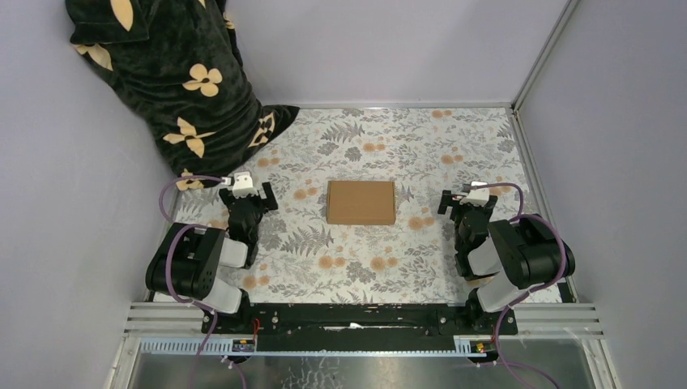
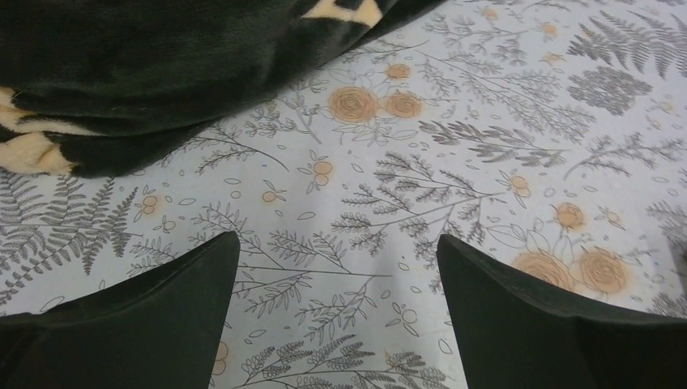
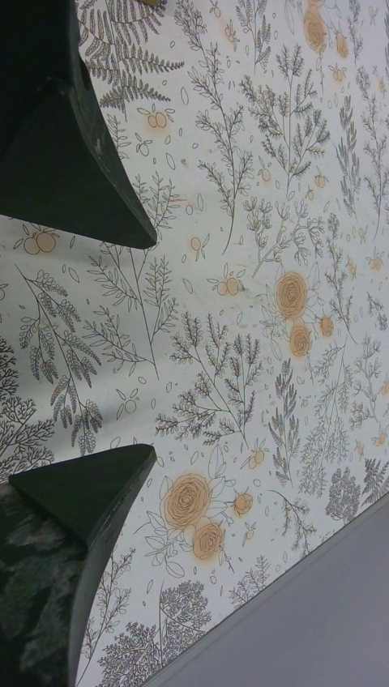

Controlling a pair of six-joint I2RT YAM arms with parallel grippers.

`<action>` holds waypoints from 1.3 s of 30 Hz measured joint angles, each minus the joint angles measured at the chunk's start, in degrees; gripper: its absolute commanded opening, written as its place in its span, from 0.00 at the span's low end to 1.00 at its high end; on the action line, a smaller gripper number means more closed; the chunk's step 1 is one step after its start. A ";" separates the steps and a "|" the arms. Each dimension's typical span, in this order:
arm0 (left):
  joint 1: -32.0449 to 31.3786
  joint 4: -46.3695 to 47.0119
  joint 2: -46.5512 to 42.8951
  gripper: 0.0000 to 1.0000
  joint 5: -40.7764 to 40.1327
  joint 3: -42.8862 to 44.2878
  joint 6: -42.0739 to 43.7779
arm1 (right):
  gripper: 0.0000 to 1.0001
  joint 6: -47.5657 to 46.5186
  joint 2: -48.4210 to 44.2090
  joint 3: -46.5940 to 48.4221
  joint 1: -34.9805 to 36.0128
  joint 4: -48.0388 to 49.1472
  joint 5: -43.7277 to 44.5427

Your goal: Fold the paper box

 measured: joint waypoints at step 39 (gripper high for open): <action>1.86 1.81 0.20 0.98 7.91 1.22 2.14 | 0.99 0.00 -0.02 0.26 -0.02 -0.68 0.00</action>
